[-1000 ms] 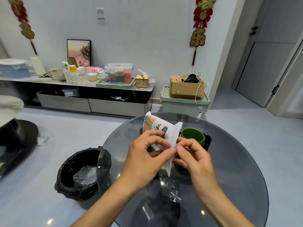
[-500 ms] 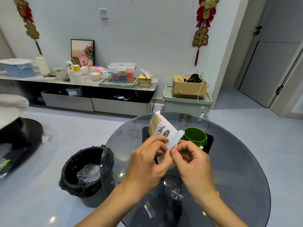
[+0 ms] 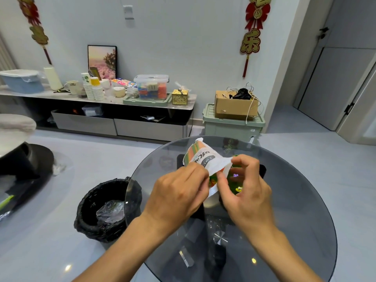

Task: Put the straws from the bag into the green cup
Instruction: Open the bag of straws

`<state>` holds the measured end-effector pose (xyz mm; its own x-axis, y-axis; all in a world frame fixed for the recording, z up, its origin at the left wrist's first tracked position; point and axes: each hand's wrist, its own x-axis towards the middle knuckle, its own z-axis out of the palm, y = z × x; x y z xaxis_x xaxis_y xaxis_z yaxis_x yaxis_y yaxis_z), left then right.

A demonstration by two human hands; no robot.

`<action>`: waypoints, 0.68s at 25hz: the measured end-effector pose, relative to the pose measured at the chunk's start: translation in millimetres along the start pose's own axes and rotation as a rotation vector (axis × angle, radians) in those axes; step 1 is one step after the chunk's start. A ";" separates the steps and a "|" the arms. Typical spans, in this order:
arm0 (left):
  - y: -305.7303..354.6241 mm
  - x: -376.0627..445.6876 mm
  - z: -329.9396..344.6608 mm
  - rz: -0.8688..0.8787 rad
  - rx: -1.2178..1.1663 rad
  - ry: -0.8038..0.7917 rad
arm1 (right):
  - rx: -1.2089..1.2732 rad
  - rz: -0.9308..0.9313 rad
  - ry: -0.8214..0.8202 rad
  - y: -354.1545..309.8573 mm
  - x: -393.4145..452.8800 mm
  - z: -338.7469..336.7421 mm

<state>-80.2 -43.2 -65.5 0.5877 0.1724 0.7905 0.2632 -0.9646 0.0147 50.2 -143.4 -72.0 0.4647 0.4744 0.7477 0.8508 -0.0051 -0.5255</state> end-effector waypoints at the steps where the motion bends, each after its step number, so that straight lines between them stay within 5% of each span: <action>1: -0.8 0.6 -0.6 0.019 0.029 0.002 | -0.104 -0.097 0.012 1.9 1.6 -0.5; 5: -12.3 8.6 -13.4 0.067 0.146 0.009 | -0.335 -0.429 -0.056 8.2 -0.4 -2.9; 10: -1.3 1.3 -8.4 0.053 0.088 0.014 | -0.054 -0.080 -0.107 1.1 -7.6 10.6; 17: -7.4 -5.5 -2.9 -0.149 0.149 -0.158 | -0.175 -0.056 -0.062 8.9 -13.4 8.7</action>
<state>-87.6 -37.7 -68.2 0.6435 0.3507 0.6804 0.4587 -0.8883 0.0241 49.4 -142.1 -90.1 0.4037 0.5315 0.7447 0.9072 -0.1277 -0.4008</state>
